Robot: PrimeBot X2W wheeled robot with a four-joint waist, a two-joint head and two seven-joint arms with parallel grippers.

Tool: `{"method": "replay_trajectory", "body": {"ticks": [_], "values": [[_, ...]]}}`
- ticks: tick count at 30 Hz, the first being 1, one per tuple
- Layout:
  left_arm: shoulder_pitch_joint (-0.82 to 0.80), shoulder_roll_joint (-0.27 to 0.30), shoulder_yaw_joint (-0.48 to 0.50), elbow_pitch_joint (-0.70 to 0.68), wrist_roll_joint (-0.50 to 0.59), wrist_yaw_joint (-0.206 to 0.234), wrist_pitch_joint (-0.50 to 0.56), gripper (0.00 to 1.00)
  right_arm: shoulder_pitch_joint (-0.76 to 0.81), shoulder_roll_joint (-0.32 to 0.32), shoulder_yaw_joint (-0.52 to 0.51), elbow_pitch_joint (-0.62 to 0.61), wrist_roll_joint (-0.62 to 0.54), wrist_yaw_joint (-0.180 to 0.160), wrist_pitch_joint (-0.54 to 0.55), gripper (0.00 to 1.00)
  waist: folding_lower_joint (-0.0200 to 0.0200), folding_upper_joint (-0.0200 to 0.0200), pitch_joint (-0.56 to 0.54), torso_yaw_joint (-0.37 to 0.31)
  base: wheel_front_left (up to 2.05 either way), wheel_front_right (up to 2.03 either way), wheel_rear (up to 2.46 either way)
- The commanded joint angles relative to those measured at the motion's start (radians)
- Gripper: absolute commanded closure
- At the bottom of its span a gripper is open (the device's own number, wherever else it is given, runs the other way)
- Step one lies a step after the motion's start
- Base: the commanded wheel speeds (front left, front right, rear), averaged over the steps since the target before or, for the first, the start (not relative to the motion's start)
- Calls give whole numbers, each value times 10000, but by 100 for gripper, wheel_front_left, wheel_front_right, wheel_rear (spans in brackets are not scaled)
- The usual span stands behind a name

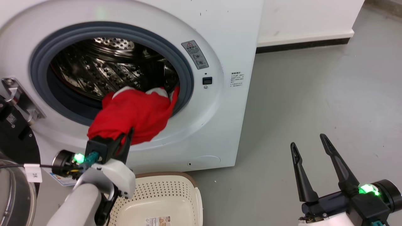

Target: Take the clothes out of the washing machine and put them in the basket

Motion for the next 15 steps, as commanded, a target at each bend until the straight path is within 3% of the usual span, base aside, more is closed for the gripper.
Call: {"method": "replay_trajectory", "body": {"ticks": [1, 9, 15], "values": [[415, 110, -35, -425, -72, 125, 178, 100, 165, 5, -43, 33, -19, -7, -17, 0, 3, 0, -233, 94, 0, 0, 0], [1818, 324, -119, -1563, -494, 418, 777, 100, 100, 7, 41, 18, -31, -7, -17, 0, 3, 0, -188, -43, 0, 0, 0], [2332, 64, -309, -1411, -759, 348, 795, 100, -111, 7, -62, -63, -73, -7, -17, 0, 3, 0, 314, -283, 0, 0, 0]]}}
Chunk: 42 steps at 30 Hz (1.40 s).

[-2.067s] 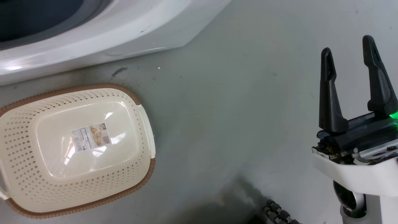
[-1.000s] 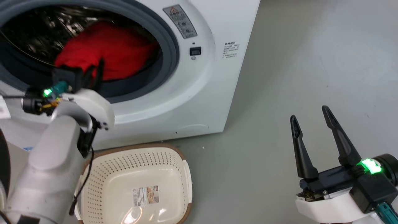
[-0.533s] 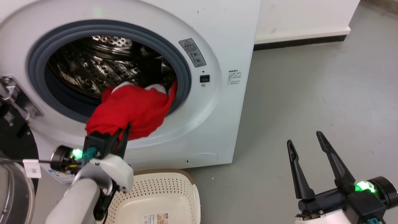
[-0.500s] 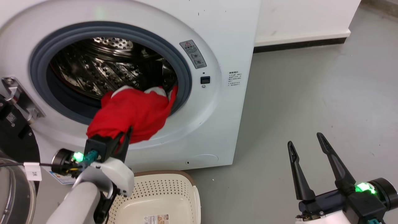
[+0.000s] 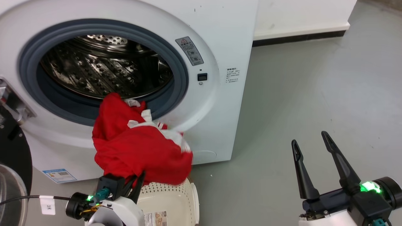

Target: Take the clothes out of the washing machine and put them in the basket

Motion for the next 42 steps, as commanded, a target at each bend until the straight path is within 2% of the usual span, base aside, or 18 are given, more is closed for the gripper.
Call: {"method": "replay_trajectory", "body": {"ticks": [1, 11, 23, 29, 36, 42], "values": [[77, -38, -18, 92, -39, -50, -59, 100, -164, 8, -3, -35, -59, -7, -17, 0, 1, 0, 229, -120, 0, 0, 0], [-470, -628, -312, 2426, -218, -533, -326, 100, -905, 8, -26, -179, 114, -7, -17, 0, 1, 0, 1572, -630, 0, 0, 0], [-2585, -1394, -603, 6216, -211, -1212, -341, 100, -2010, 10, 27, -418, 332, -7, -17, 0, 1, 0, 3521, -958, 0, 0, 0], [-3519, -1768, -579, 8098, -530, -1407, 265, 100, -2554, 10, -70, -539, 409, -7, -17, 0, 1, 0, 4548, -979, 0, 0, 0], [-4243, -2105, -702, 9130, -675, -1549, 469, 100, -3006, 10, -156, -662, 484, -7, -17, 0, 1, 0, 5385, -988, 0, 0, 0], [-4801, -2118, -705, 9444, -756, -1523, 483, 100, -3291, 10, -162, -756, 515, -7, -17, 0, 1, 0, 6002, -904, 0, 0, 0]]}}
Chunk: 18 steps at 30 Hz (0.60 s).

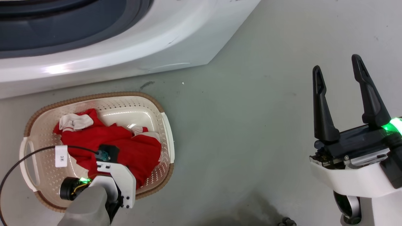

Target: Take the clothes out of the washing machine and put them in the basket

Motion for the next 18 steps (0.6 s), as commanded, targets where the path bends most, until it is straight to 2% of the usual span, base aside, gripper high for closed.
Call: {"method": "replay_trajectory", "body": {"ticks": [1, 7, 8, 9, 18], "values": [[-213, 30, 7, 60, -50, 85, 41, 100, -220, 9, 16, -72, 19, -7, -17, 0, -2, -1, 295, 34, 0, 0, 0], [-635, 181, 61, 199, -117, 335, 193, 100, -419, 9, 27, -71, 111, -7, -17, 0, -2, -1, 759, -52, 0, 0, 0], [-691, 214, 122, 215, -178, 405, 144, 93, -427, 9, 40, -71, 122, -7, -17, 0, -2, -1, 806, -75, 0, 0, 0], [-762, 267, 57, 223, -58, 466, 14, 0, -422, 9, 39, -64, 119, -7, -17, 0, -2, -1, 833, -89, 0, 0, 0], [-580, 246, -98, 275, -34, 443, -508, 0, -244, 9, 6, 202, 74, -7, -17, 0, -2, -1, 202, 8, 0, 0, 0]]}}
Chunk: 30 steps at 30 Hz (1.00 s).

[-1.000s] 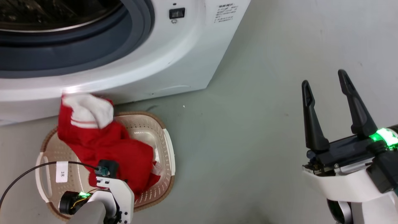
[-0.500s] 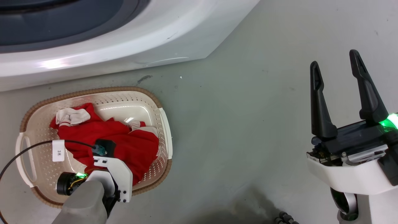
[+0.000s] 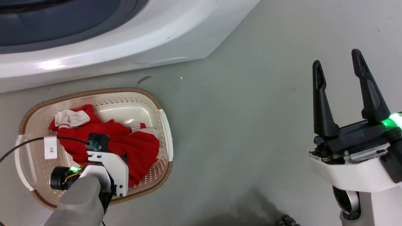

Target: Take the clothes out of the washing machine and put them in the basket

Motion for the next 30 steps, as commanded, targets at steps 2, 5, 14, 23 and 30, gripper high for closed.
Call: {"method": "replay_trajectory", "body": {"ticks": [2, 5, 14, 23, 30], "values": [[260, -82, -40, 25, 8, 37, -185, 0, 146, 9, 16, 78, -99, -7, -17, 0, -1, -1, -530, 130, 0, 0, 0], [542, -214, -61, 33, -50, -13, -447, 0, 318, 9, 25, 180, -163, -7, -17, 0, -1, -1, -1050, 249, 0, 0, 0], [1298, -470, 86, -140, -182, 86, -1423, 0, 1063, 7, 83, 511, -404, -7, -17, 0, -1, -1, -2708, 626, 0, 0, 0], [2845, -2, 1535, -3785, 752, 1026, -1476, 0, 1947, 9, -26, 794, -606, -7, -17, 0, -1, -1, -4132, 992, 0, 0, 0], [4462, -253, 3196, -6980, 2302, 1462, -1478, 0, 2459, 7, -233, 1036, -599, -7, -17, 0, -1, -1, -4899, 1382, 0, 0, 0]]}}
